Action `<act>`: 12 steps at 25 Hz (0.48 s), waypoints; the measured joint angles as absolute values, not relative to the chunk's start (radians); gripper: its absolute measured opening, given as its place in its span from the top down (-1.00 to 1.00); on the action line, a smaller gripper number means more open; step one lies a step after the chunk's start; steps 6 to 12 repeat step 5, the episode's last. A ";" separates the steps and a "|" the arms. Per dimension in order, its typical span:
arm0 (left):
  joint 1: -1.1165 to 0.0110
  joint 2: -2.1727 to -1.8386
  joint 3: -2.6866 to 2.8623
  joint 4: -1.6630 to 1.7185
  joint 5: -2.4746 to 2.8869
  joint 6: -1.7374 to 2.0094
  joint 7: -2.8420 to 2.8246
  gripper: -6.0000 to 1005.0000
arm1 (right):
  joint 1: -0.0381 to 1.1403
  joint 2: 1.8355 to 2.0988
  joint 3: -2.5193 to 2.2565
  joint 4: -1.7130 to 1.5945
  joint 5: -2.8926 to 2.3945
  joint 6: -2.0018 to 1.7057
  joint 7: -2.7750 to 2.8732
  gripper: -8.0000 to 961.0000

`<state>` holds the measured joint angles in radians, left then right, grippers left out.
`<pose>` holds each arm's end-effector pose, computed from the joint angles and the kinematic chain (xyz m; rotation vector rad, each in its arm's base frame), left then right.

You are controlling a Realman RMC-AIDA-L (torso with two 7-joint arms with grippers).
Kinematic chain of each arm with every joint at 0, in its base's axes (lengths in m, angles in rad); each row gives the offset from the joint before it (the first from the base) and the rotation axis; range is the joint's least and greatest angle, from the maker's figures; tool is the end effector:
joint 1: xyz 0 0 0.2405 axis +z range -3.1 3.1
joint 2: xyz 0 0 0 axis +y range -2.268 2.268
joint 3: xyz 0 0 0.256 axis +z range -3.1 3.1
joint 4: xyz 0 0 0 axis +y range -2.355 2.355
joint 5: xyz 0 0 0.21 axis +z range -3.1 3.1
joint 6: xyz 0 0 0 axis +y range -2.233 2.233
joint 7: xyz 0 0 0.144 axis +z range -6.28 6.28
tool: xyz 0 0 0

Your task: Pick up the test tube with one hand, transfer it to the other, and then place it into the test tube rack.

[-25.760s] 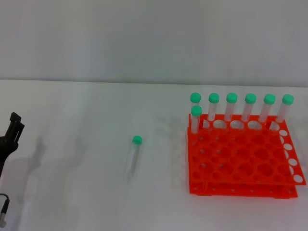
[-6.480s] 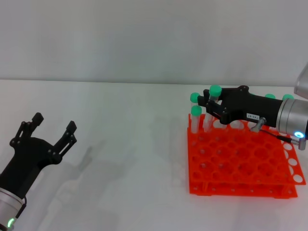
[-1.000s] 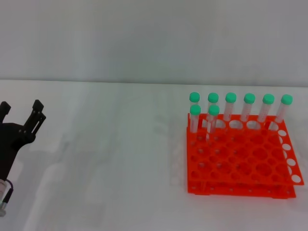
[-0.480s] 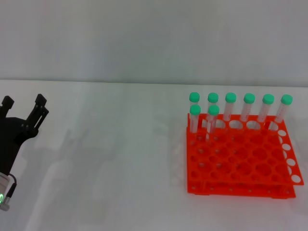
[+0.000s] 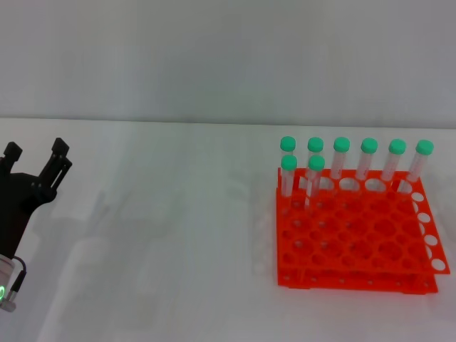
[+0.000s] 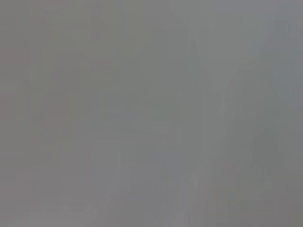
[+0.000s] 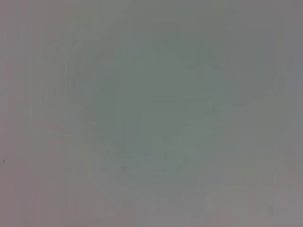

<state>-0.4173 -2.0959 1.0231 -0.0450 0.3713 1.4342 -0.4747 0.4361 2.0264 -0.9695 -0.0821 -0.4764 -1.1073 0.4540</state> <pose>-0.3443 0.2965 0.0111 -1.4464 -0.6664 -0.9634 0.3730 0.3350 0.0373 -1.5146 0.6960 0.6979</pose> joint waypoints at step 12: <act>-0.416 -2.097 1.022 -0.046 0.371 1.433 -0.477 -0.76 | 0.442 2.028 -0.970 -0.061 -0.477 -1.110 0.458 -0.75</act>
